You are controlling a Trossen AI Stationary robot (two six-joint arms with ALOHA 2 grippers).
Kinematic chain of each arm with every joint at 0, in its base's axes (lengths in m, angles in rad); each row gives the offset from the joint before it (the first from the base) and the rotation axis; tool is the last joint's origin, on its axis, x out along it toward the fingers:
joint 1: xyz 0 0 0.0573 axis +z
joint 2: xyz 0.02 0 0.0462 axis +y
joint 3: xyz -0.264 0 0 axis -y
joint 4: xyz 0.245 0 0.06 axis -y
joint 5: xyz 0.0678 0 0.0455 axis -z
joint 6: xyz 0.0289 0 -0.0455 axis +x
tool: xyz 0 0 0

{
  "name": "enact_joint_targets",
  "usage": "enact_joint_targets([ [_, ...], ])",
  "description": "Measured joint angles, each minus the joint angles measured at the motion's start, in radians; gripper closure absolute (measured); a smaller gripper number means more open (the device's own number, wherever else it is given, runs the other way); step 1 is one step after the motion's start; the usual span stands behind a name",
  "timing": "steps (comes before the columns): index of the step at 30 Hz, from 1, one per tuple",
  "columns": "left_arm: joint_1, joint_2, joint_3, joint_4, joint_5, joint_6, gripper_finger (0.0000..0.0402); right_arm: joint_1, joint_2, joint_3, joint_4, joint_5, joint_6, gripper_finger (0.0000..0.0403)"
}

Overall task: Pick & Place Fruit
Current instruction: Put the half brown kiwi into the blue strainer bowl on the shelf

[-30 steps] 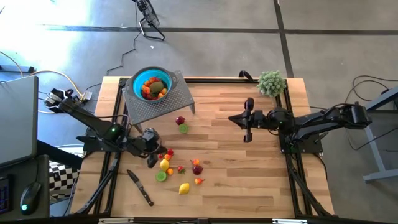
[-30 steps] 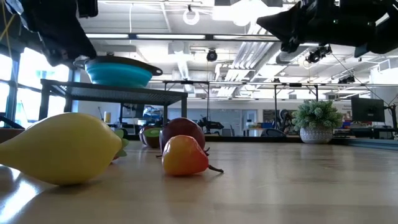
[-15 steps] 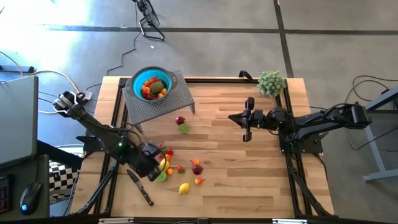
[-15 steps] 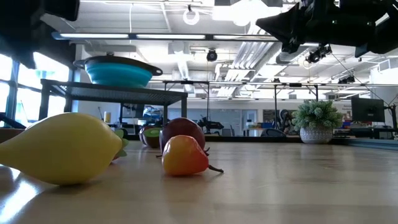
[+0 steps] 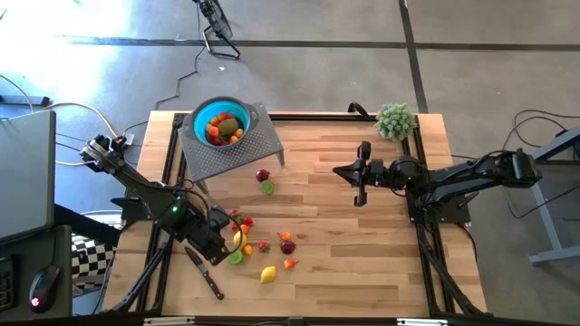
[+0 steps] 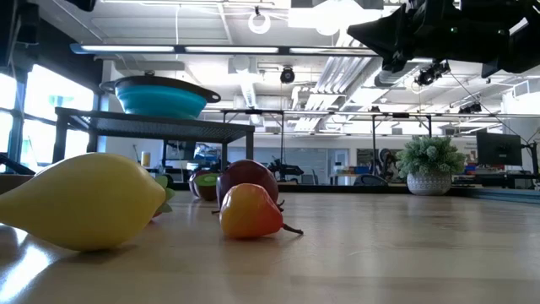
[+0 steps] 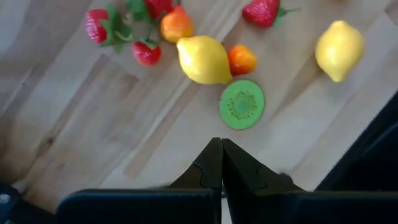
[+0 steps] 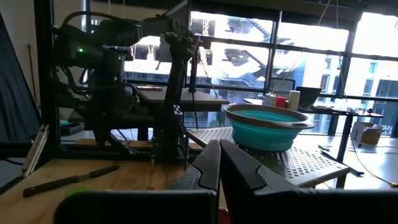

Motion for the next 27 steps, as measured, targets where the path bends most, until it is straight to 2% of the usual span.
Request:
enact_joint_targets([
  [6, 0.000, 0.000, -0.006, 0.037, -0.014, -0.001, 0.0399, 0.002, 0.000, 0.000, -0.021, -0.007, 0.046, 0.0400],
  [10, 0.000, 0.003, -0.006, 0.032, 0.005, -0.043, 0.0375, 0.002, 0.000, 0.000, -0.028, -0.005, 0.052, 0.0400],
  [14, 0.000, 0.005, -0.007, 0.031, 0.038, -0.058, 0.0327, 0.002, 0.000, 0.000, -0.037, -0.005, 0.052, 0.0400],
  [27, 0.000, 0.019, -0.007, 0.034, 0.049, -0.095, 0.0143, 0.002, 0.000, 0.000, -0.051, -0.004, 0.045, 0.0400],
])
